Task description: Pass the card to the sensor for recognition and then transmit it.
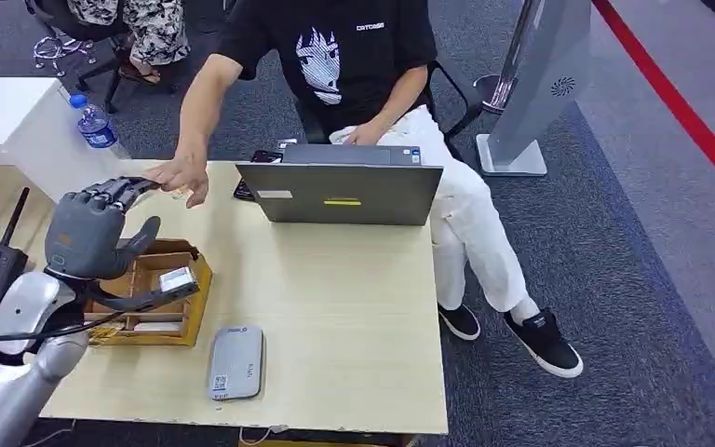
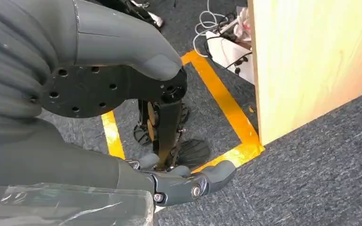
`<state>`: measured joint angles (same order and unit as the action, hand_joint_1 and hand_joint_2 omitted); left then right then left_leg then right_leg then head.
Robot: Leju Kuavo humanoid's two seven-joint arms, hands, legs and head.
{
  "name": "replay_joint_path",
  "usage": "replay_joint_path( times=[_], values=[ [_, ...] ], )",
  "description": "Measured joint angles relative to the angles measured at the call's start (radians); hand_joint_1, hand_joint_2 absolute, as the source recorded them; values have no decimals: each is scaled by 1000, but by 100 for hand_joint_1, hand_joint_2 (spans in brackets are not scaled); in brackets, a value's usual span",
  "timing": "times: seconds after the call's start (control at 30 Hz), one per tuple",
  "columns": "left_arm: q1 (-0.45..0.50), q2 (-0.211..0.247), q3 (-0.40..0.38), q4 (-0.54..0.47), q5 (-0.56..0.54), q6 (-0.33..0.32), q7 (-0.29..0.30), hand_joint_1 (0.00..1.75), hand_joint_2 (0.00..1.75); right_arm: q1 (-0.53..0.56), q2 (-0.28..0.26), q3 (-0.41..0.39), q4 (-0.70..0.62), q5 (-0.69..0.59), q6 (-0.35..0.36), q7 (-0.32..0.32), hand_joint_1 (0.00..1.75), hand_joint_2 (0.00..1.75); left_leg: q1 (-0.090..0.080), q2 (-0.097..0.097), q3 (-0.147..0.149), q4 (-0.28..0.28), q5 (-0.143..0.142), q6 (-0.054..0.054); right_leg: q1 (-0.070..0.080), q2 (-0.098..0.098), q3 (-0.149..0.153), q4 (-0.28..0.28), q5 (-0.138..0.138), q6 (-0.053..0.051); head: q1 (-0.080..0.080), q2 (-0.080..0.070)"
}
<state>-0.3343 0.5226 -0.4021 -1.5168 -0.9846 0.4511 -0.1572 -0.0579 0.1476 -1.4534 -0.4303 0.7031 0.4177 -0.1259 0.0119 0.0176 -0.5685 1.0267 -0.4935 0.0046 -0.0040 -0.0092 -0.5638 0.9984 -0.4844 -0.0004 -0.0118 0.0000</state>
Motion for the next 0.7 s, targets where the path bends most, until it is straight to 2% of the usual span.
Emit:
replay_joint_path(
  times=[0.1, 0.17, 0.3, 0.5, 0.7],
  values=[
    [50, -9, 15, -25, 21, 116, -22, 0, 175, 0, 1, 0, 0, -4, -4, 0, 0, 175, 0, 0, 0, 0, 0, 0, 0, 0, 0, 0, 0, 0, 0, 0],
    [91, -17, 43, -56, 56, 170, -49, 0, 175, 1, 2, 0, -2, -19, -5, 3, 0, 175, 0, 0, 0, 0, 0, 0, 0, 0, 0, 0, 0, 0, 0, 0],
    [195, -50, 121, -150, 180, 214, -130, 0, 175, 2, 17, 0, -21, -51, -15, 31, 0, 175, 0, 0, 0, 0, 0, 0, 0, 0, 0, 0, 0, 0, 0, 0],
    [356, -124, 266, -290, 382, 181, -274, 0, 175, 10, 56, -1, -82, -89, -17, 84, 0, 175, 0, 0, 0, 0, -1, 0, 0, 1, 0, 0, -1, 0, 0, 0],
    [473, -209, 445, -337, 570, 63, -372, 0, 175, 13, 85, -8, -136, -109, -27, 123, 0, 175, 0, 0, 0, 0, -1, 0, 0, 1, 0, 0, -1, 0, -1, 0]
  ],
)
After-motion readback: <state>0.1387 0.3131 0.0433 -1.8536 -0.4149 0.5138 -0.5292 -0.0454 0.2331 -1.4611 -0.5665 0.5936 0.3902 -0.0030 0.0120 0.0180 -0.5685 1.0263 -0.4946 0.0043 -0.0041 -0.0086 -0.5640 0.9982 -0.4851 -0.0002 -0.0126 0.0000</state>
